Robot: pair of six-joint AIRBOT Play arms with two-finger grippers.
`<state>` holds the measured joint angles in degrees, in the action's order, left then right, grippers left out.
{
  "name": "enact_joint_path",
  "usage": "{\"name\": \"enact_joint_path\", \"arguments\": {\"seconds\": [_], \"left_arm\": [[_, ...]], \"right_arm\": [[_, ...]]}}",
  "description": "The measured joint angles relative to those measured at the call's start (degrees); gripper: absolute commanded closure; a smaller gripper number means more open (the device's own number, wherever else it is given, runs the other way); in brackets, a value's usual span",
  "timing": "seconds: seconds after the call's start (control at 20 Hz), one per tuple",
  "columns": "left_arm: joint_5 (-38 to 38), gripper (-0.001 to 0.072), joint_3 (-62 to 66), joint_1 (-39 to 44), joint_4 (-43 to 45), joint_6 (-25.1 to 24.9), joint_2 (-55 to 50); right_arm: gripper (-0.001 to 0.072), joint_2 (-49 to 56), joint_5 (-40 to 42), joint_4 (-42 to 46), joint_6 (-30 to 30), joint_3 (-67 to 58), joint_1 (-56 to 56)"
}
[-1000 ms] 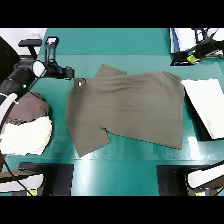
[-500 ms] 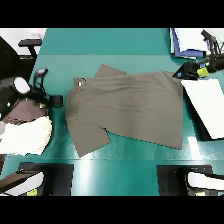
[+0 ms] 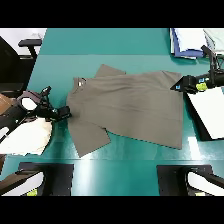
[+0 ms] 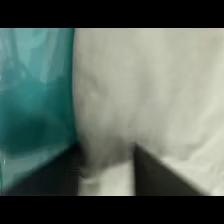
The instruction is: Fold the shirts.
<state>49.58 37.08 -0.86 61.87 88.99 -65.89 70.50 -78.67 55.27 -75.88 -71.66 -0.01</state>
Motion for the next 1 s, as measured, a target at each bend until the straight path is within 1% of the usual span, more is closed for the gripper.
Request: {"name": "enact_joint_path", "arguments": {"seconds": [0.2, 0.35, 0.4, 0.45, 0.5, 0.65, 0.8, 0.85, 0.9, 0.95, 1.0], "left_arm": [[1.5, 0.0681, 1.1, 0.1, -1.7, -1.5, 1.9], [2.4, 0.0681, 2.0, 0.1, -1.9, -2.2, 5.5], [2.7, 0.068, 2.1, 0.1, -1.9, -2.4, 6.7], [3.2, 0.0681, 2.3, 0.1, -1.9, -2.8, 7.6], [3.7, 0.068, 2.3, 0.1, -1.9, -3.0, 8.3], [4.7, 0.068, 2.4, 0.1, -1.9, -3.6, 9.5], [5.1, 0.068, 2.5, 0.1, -2.0, -3.8, 10.0], [5.1, 0.068, 2.5, 0.1, -2.1, -3.8, 10.0], [5.2, 0.068, 2.5, 0.1, -2.2, -3.8, 10.1], [5.2, 0.068, 2.5, 0.1, -2.2, -3.8, 10.1], [5.2, 0.068, 2.5, 0.1, -2.2, -3.8, 10.1]], "right_arm": [[0.0345, -0.7, -2.7, 2.3, 0.0, 3.6, -2.0], [0.0335, -2.6, -3.9, 4.5, 0.0, 11.6, -7.2], [0.024, -3.5, -4.0, 5.6, 0.0, 14.6, -9.4], [0.0181, -4.4, -4.1, 7.0, 0.0, 18.1, -12.2], [0.0182, -5.2, -4.1, 8.3, 0.0, 21.2, -15.0], [0.0192, -6.8, -4.2, 10.8, 0.0, 30.1, -23.7], [0.0194, -7.4, -3.8, 11.6, 0.0, 37.0, -28.8], [0.0219, -7.5, -3.4, 11.8, 0.0, 38.9, -29.2], [0.0307, -7.7, -3.5, 11.3, 0.0, 40.4, -29.3], [0.0355, -7.7, -3.6, 11.3, 0.0, 41.7, -28.7], [0.0379, -7.7, -3.4, 11.3, -0.1, 42.5, -27.8]]}}
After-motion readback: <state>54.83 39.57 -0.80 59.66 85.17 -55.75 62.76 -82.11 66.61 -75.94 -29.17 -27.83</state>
